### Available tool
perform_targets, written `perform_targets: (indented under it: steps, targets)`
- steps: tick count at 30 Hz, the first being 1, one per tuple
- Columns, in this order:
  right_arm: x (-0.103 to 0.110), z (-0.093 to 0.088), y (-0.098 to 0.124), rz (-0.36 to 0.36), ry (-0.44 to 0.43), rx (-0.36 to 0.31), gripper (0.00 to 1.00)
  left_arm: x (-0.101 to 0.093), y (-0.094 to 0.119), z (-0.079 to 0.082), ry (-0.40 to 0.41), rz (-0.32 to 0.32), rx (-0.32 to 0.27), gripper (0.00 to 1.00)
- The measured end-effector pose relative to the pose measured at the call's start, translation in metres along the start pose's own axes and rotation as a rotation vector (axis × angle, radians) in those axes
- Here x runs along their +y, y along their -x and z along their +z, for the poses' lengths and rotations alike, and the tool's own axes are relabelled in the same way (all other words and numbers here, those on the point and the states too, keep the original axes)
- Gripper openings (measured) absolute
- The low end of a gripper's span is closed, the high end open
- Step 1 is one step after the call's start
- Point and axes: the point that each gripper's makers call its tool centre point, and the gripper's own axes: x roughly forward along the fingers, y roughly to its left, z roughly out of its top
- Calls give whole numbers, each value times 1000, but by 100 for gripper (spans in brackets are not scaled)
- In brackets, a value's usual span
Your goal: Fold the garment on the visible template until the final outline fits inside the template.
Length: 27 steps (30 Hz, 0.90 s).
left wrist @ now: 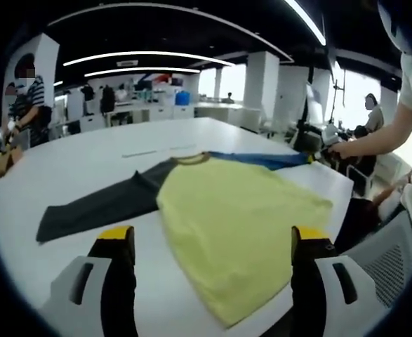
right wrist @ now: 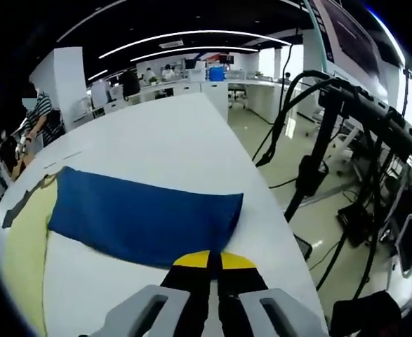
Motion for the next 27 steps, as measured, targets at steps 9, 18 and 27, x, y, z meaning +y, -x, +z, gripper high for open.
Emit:
perform_targets:
  steps: [9, 18, 27]
  targets:
    - [-1, 1, 4, 11, -18, 30, 0, 2, 2, -2, 9, 9, 14, 99]
    - [8, 9, 15, 22, -43, 31, 0, 5, 5, -6, 7, 16, 32, 99]
    - [14, 19, 21, 46, -46, 14, 0, 7, 6, -10, 13, 8, 55, 99]
